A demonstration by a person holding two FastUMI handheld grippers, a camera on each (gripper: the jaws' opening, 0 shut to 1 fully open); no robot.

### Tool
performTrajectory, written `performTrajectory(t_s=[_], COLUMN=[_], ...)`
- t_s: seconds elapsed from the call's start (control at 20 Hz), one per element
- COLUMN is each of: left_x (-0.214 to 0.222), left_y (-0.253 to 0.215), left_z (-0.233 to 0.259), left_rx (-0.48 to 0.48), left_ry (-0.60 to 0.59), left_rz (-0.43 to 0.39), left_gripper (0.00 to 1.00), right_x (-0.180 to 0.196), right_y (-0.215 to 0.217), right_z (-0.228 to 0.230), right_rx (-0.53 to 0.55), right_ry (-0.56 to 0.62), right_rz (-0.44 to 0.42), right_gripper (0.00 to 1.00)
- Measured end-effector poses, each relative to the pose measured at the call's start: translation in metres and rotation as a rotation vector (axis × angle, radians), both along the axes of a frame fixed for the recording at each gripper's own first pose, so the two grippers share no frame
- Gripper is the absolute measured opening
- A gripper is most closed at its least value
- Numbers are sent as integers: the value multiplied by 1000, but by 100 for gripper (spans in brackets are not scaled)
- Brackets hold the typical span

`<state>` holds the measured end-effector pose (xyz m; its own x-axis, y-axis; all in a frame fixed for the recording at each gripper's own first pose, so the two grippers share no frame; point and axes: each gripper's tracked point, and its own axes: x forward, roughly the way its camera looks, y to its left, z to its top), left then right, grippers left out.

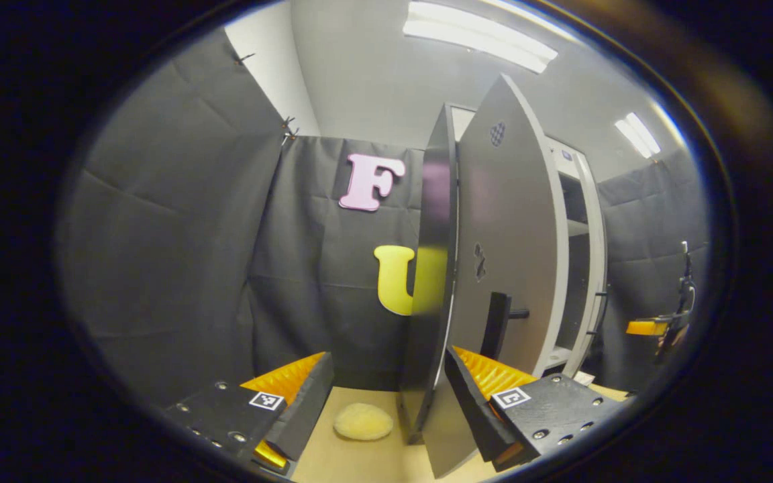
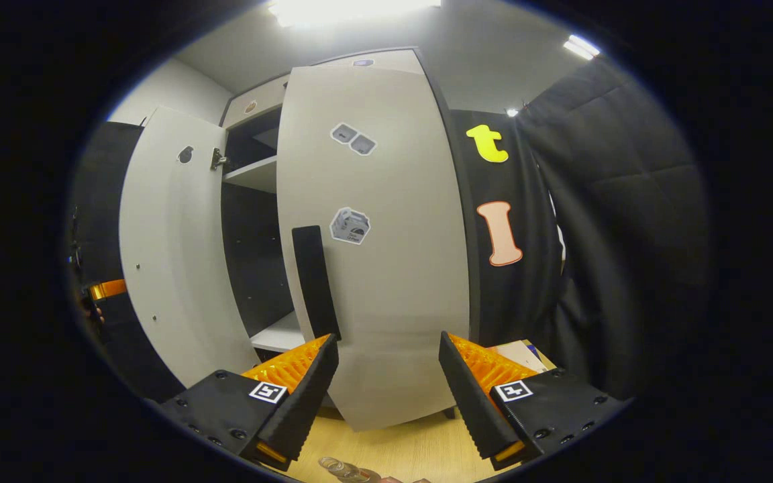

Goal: Grasp the bottle in the cabinet with the left hand and place it on the coaster, then close the right door with the right hand and the left door with the left hand.

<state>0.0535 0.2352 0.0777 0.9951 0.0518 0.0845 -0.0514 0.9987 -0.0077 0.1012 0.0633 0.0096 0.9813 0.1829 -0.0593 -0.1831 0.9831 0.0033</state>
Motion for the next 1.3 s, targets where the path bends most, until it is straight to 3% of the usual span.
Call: performTrajectory(t_s=[0.5,0.8,1.3], left_x=[59,57,60], left_y=[-20,-30,-71], left_z=[4,4,5], left_rx=[55,77,84], left_ry=[41,59,91], left_rz=[-115,-99,-71], left_gripper=[96,94,94], right_x=[-14,-18,-18], right_y=[-32,-42,-42], right_z=[-12,-23,-40], right_rx=[33,47,33], right_ry=[19,29,45], right_rz=[-108,-142,-118], right_gripper=[97,96,96])
